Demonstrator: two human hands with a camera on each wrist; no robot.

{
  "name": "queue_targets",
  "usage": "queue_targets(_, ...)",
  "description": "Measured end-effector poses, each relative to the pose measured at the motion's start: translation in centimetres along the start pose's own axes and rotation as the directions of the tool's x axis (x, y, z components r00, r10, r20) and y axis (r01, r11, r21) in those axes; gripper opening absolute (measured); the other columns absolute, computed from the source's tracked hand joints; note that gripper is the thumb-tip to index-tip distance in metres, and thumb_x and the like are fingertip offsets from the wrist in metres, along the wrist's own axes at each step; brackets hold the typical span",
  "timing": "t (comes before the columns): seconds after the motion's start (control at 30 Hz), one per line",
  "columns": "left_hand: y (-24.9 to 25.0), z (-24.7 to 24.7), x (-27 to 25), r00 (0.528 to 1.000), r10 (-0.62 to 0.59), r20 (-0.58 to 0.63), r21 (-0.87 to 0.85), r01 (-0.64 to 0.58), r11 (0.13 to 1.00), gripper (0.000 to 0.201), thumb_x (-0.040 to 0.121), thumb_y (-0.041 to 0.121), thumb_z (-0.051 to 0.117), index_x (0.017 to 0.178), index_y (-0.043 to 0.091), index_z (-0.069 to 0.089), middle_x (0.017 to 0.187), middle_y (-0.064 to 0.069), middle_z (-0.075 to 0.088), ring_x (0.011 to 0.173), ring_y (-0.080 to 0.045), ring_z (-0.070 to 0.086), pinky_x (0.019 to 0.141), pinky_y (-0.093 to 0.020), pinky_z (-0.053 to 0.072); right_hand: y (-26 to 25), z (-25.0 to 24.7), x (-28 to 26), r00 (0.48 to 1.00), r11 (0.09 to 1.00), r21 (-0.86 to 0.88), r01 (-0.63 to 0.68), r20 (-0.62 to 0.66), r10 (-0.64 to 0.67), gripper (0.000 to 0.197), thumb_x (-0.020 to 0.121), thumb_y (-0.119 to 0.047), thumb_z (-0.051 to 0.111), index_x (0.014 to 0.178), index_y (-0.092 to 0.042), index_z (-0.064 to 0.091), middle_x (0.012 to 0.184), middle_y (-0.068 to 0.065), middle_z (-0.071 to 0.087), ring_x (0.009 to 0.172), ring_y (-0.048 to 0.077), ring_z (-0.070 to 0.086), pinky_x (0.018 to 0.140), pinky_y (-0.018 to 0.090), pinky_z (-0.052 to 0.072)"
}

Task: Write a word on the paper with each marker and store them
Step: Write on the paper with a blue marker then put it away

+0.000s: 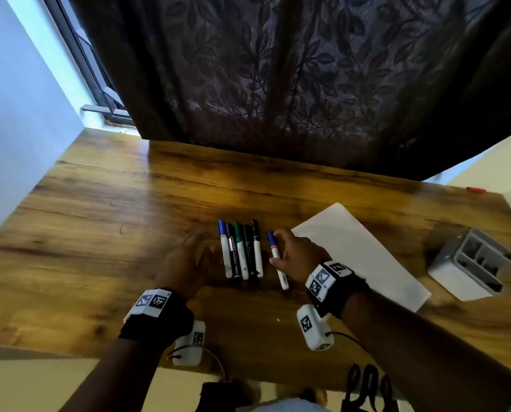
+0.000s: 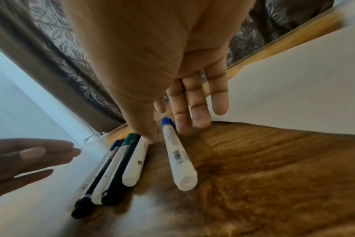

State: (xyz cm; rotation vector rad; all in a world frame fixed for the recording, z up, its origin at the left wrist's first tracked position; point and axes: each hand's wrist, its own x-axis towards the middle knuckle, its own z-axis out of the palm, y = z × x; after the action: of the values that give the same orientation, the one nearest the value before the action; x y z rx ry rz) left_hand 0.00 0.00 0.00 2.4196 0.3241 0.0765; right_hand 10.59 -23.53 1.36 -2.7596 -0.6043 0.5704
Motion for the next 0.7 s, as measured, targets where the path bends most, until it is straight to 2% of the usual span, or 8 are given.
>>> queue_targets(0.2, 0.0, 0.1, -0.4, 1.000, 0.005, -0.025, 0.013, -0.005, 1.000, 0.035, 0.091, 0.024, 0.057, 0.126, 0.028, 0.054, 0.120, -0.005, 0.064, 0.098, -0.027, 0.062, 0.079, -0.032, 0.047, -0.5, 1.0, 0.1, 0.998, 0.998, -0.005, -0.055, 0.030, 0.055, 0.076, 0.089, -0.035, 0.065, 0.149, -0.030, 0.018, 0.097, 0.007, 0.069, 0.078, 0.024, 0.066, 0.065, 0.035, 0.053)
queue_targets(0.3, -0.2, 0.5, -0.6, 0.999, -0.010, -0.035, -0.003, 0.010, 1.000, 0.039, 0.092, 0.027, 0.056, 0.130, 0.029, 0.050, 0.127, -0.004, 0.060, 0.102, -0.027, 0.061, 0.086, -0.038, 0.050, 0.1, 0.8, -0.4, 0.999, 0.999, 0.040, -0.023, 0.026, 0.022, 0.087, 0.089, -0.028, 0.063, 0.153, -0.032, 0.004, 0.092, 0.005, 0.066, 0.068, 0.020, 0.060, 0.055, 0.030, 0.045)
queue_targets(0.33, 0.0, 0.6, -0.7, 0.999, -0.015, -0.031, -0.004, 0.015, 1.000, 0.041, 0.092, 0.029, 0.055, 0.132, 0.028, 0.048, 0.130, -0.004, 0.058, 0.105, -0.027, 0.061, 0.089, -0.039, 0.050, 0.3, 0.5, -0.7, 1.000, 0.997, 0.082, -0.008, 0.013, 0.007, 0.088, 0.089, -0.027, 0.063, 0.153, -0.033, 0.004, 0.093, 0.004, 0.065, 0.067, 0.019, 0.061, 0.055, 0.031, 0.048)
queue_targets(0.4, 0.7, 0.8, -0.6, 0.999, -0.014, -0.035, -0.002, 0.014, 1.000, 0.045, 0.092, 0.030, 0.053, 0.136, 0.026, 0.045, 0.133, -0.005, 0.056, 0.105, -0.028, 0.061, 0.089, -0.037, 0.049, 0.9, -0.4, -1.5, 0.999, 0.976, 0.215, 0.035, -0.016, -0.032, 0.082, 0.088, -0.023, 0.064, 0.150, -0.036, 0.012, 0.092, 0.001, 0.065, 0.067, 0.019, 0.064, 0.063, 0.039, 0.057)
queue_targets(0.47, 2.2, 0.7, -0.3, 0.997, 0.049, -0.059, -0.004, -0.049, 0.999, 0.048, 0.092, 0.028, 0.056, 0.139, 0.029, 0.042, 0.133, -0.005, 0.055, 0.102, -0.028, 0.062, 0.085, -0.033, 0.048, 2.0, -1.8, -2.5, 0.997, 0.939, 0.335, 0.081, -0.028, -0.076, 0.064, 0.088, -0.021, 0.065, 0.138, -0.041, 0.031, 0.084, -0.005, 0.063, 0.066, 0.016, 0.064, 0.068, 0.042, 0.060)
queue_targets(0.53, 4.2, 1.0, 0.3, 0.978, 0.206, -0.040, -0.011, -0.206, 0.978, 0.058, 0.089, 0.029, 0.062, 0.141, 0.033, 0.038, 0.143, 0.001, 0.046, 0.121, -0.022, 0.053, 0.097, -0.035, 0.045, 3.1, -3.4, -3.7, 0.990, 0.917, 0.379, 0.126, 0.003, -0.138, 0.039, 0.089, -0.022, 0.065, 0.119, -0.043, 0.050, 0.085, -0.008, 0.063, 0.071, 0.013, 0.065, 0.073, 0.040, 0.061)
queue_targets(0.63, 8.2, 1.9, 0.6, 0.900, 0.413, 0.143, 0.028, -0.420, 0.907, 0.069, 0.085, 0.036, 0.064, 0.144, 0.041, 0.028, 0.154, 0.010, 0.027, 0.138, -0.010, 0.028, 0.107, -0.033, 0.034, 4.3, -5.5, -5.7, 0.974, 0.877, 0.437, 0.198, 0.014, -0.227, 0.019, 0.090, -0.025, 0.067, 0.105, -0.037, 0.065, 0.098, -0.008, 0.064, 0.078, 0.013, 0.067, 0.080, 0.036, 0.060)
queue_targets(0.7, 10.7, 3.0, 0.5, 0.854, 0.476, 0.211, 0.042, -0.494, 0.868, 0.054, 0.087, 0.038, 0.055, 0.138, 0.040, 0.037, 0.147, 0.009, 0.037, 0.132, -0.007, 0.034, 0.105, -0.031, 0.040, 5.1, -6.8, -7.0, 0.977, 0.822, 0.538, 0.189, -0.019, -0.212, 0.017, 0.091, -0.023, 0.068, 0.106, -0.031, 0.068, 0.099, -0.006, 0.067, 0.074, 0.015, 0.071, 0.075, 0.031, 0.061)
